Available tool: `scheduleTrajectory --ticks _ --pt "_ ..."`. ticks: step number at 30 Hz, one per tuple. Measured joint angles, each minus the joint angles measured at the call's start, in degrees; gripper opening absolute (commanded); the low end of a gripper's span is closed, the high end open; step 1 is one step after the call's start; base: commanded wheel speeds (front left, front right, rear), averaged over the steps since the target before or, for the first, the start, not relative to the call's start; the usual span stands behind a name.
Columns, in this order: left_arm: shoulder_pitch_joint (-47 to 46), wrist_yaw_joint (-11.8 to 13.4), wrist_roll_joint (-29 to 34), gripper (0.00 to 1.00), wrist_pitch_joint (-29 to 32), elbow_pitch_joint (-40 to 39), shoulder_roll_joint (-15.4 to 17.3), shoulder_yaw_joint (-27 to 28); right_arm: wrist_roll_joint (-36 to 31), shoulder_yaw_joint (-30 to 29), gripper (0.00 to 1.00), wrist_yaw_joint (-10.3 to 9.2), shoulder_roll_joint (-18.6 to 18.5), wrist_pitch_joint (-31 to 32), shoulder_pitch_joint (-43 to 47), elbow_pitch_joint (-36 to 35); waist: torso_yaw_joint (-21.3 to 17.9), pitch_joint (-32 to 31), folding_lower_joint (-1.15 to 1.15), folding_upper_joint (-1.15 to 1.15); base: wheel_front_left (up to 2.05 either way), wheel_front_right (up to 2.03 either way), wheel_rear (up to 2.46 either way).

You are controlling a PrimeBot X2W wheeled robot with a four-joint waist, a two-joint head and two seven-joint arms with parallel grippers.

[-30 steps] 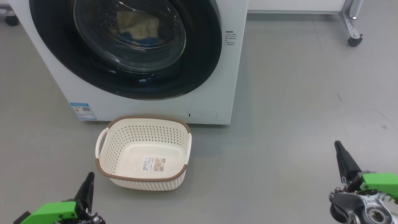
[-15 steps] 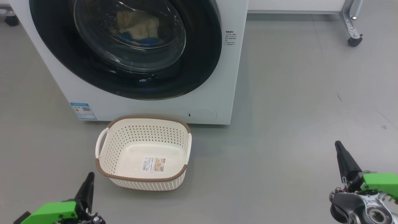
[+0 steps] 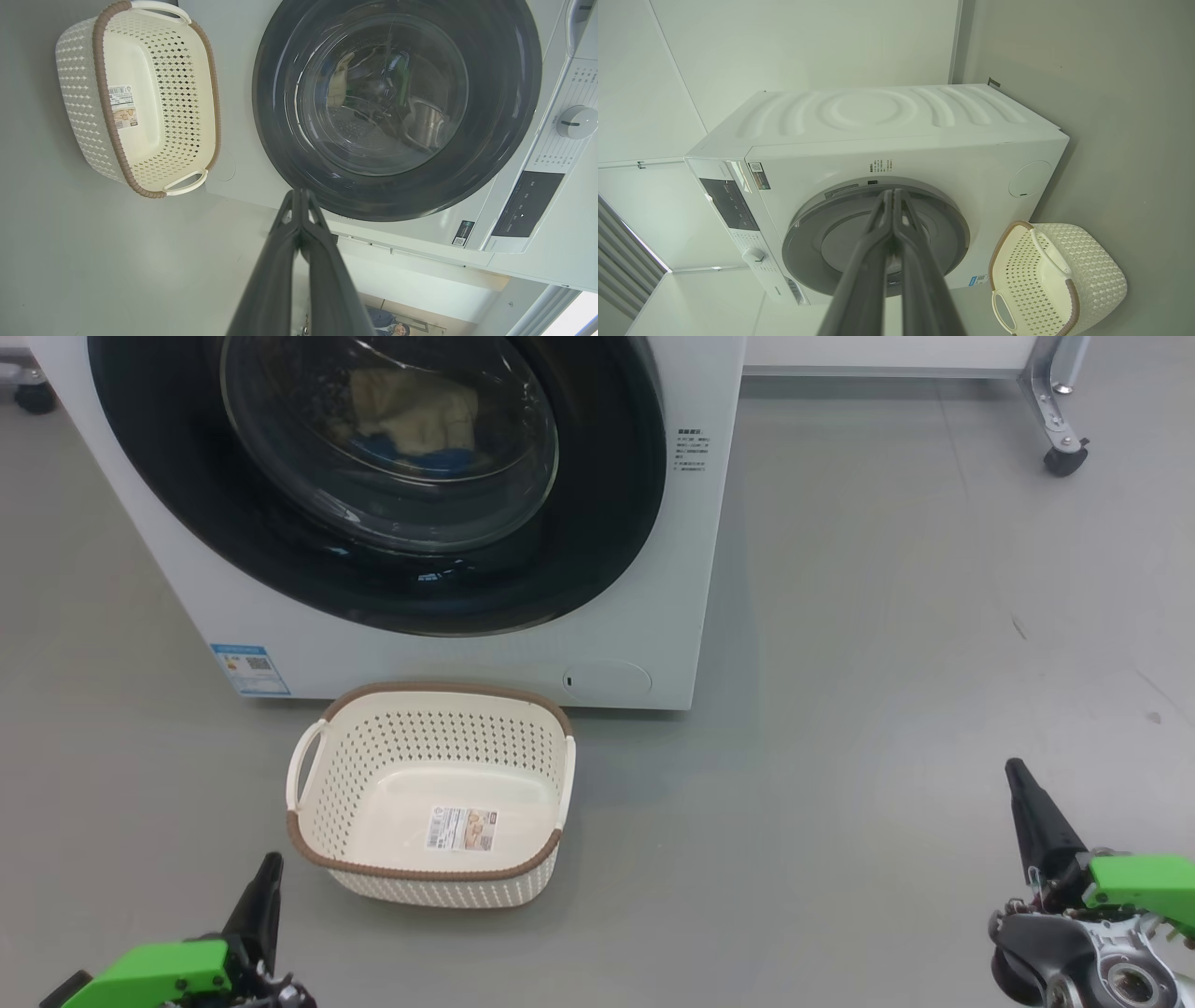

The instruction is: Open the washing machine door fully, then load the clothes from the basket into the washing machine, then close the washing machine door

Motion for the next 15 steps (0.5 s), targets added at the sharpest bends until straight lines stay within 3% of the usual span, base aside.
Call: scheduleTrajectory --ticks 15 --pt "0.0 0.0 0.0 0.0 0.2 0.0 0.0 0.1 -0.4 -0.1 0.0 0.0 0.0 0.2 0.0 0.0 0.0 0.0 0.0 0.0 0.0 0.0 0.0"
